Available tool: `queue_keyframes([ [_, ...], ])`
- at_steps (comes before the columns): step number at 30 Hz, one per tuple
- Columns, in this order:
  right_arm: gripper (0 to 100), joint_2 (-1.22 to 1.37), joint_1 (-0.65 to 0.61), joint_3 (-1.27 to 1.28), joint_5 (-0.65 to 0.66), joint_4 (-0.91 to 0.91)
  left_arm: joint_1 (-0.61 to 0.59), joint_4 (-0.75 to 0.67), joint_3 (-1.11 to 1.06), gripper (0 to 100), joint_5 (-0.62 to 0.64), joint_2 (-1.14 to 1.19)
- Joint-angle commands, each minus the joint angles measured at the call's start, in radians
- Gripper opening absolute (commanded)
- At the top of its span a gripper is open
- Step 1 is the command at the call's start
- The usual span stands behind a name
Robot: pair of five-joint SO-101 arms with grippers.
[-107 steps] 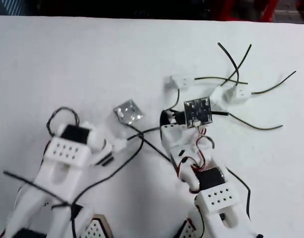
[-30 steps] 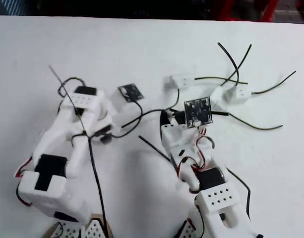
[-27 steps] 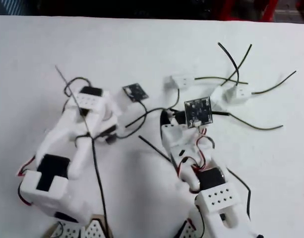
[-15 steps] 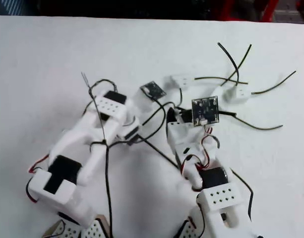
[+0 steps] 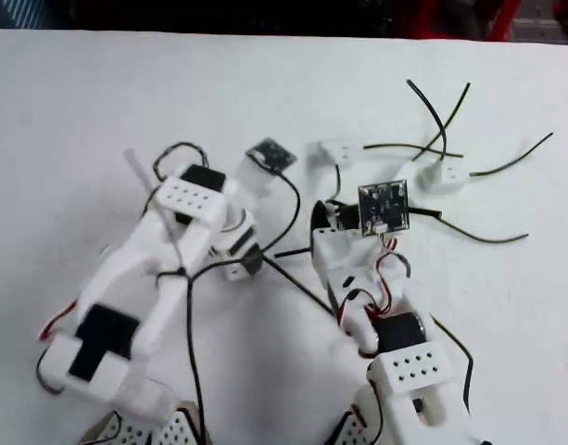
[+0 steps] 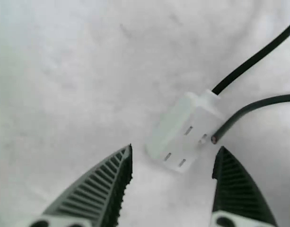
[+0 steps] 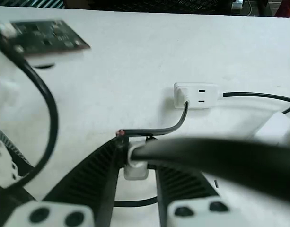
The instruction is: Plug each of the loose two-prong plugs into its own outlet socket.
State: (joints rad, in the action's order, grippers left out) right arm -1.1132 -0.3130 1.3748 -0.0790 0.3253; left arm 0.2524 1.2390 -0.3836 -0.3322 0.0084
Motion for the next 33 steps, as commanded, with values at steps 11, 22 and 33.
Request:
queue_keyframes([
  [11,1.7,-0.024,0.008,-0.017,-0.006,-0.022,-0.03,-0.021,-0.1,28,-0.17,-0.196],
  [22,1.7,-0.019,0.008,-0.017,-0.005,-0.022,-0.024,-0.377,-0.348,28,-0.247,-0.194],
  [33,1.7,-0.019,0.008,-0.017,-0.002,-0.022,0.042,-0.408,-0.305,27,-0.242,-0.107],
])
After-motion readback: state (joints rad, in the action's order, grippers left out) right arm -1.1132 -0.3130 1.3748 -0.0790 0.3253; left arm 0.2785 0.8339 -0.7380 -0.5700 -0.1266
